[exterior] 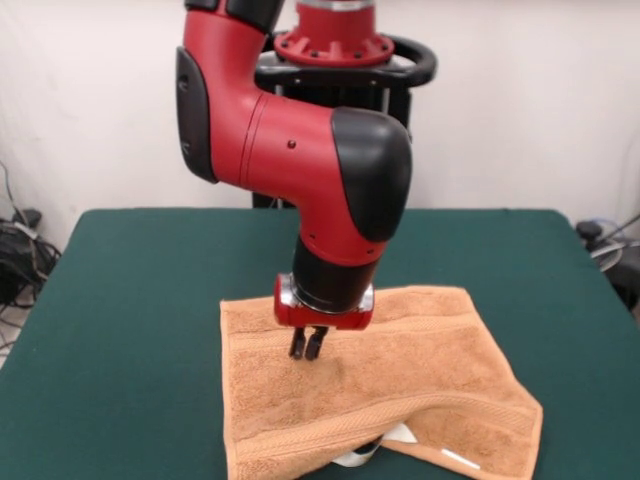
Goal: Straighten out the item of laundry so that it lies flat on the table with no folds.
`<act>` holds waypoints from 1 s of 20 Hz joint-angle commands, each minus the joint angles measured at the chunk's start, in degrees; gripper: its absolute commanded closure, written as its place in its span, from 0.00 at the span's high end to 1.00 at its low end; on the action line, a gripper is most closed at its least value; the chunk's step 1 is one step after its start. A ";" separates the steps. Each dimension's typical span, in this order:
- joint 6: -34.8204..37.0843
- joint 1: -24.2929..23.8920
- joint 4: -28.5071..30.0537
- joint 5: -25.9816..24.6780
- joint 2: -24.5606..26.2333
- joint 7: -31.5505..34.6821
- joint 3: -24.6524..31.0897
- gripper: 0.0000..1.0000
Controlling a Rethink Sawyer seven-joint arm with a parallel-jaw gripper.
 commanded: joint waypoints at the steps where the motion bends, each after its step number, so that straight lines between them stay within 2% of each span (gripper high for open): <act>1: 9.73 -3.73 1.48 3.08 -0.69 7.92 3.96 0.00; 9: 7.27 -4.20 2.32 2.20 0.01 8.58 4.46 0.00; 20: 1.92 -4.25 0.87 1.23 3.94 9.59 4.74 0.00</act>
